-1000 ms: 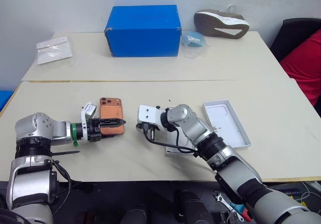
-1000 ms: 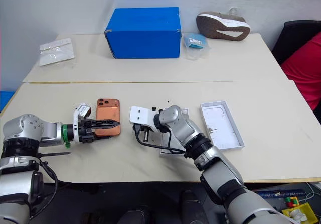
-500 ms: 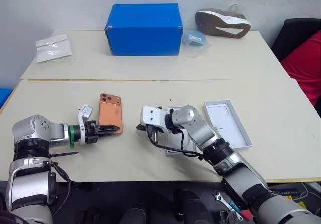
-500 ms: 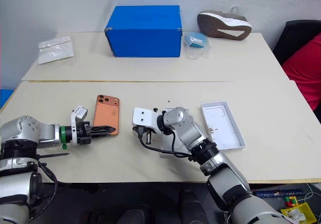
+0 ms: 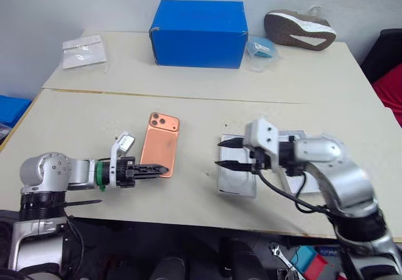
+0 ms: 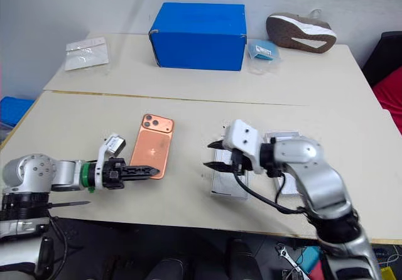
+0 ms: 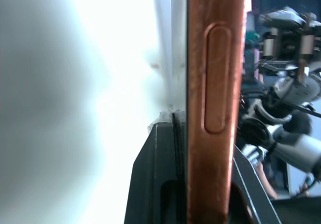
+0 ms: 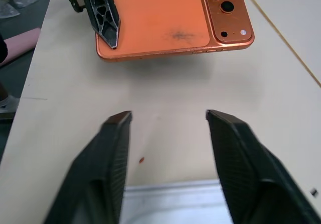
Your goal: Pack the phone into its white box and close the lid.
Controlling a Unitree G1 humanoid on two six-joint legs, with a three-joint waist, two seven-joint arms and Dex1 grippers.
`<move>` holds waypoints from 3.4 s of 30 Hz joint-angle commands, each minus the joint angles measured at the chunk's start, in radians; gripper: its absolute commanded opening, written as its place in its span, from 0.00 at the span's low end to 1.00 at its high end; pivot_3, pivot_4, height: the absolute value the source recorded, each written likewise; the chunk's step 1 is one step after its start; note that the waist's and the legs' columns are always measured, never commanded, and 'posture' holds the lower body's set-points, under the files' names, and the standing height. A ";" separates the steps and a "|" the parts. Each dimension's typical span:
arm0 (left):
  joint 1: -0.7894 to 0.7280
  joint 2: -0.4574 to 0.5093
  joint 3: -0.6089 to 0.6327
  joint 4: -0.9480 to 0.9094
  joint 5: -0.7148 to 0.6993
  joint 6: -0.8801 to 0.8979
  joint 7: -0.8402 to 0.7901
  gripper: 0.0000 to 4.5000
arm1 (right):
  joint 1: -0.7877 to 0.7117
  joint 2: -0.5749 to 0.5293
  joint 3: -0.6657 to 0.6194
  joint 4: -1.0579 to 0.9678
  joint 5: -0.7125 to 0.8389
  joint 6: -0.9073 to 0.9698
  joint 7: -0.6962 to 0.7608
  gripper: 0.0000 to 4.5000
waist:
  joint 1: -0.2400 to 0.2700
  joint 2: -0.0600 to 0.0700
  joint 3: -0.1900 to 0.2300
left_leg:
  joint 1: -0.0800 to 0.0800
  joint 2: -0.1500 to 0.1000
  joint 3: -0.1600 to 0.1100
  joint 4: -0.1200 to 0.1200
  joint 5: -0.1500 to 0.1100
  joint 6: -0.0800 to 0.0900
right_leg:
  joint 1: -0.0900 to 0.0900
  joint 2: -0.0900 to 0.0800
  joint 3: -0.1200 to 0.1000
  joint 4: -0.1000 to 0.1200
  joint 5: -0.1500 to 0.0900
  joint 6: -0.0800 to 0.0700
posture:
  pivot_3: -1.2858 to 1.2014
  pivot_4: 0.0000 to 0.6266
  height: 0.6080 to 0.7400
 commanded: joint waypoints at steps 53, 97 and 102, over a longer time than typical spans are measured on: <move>-0.127 -0.687 -0.004 0.207 -0.451 -0.002 1.118 0.57 | 0.483 -0.193 -0.396 -0.306 0.231 0.058 -0.346 1.00 | 0.041 -0.006 0.004 | 0.007 -0.001 0.004 0.001 0.001 -0.002 | 0.004 0.000 0.002 -0.002 0.001 0.002 | 0.52 0.24 1.00; -0.353 -0.404 -0.361 0.154 -0.515 -0.001 0.891 1.00 | 0.511 -0.174 -0.314 -0.284 0.178 -0.041 -0.397 1.00 | 0.039 -0.007 0.004 | 0.014 0.001 0.004 -0.001 0.001 -0.004 | 0.012 0.002 0.003 -0.003 0.001 0.002 | 0.52 0.24 1.00; -0.368 -0.387 -0.400 0.126 -0.475 -0.001 0.837 1.00 | 0.505 -0.177 -0.309 -0.276 0.181 -0.047 -0.399 1.00 | 0.039 -0.007 0.004 | 0.014 0.001 0.004 -0.001 0.001 -0.004 | 0.012 0.002 0.003 -0.004 0.001 0.002 | 0.52 0.24 1.00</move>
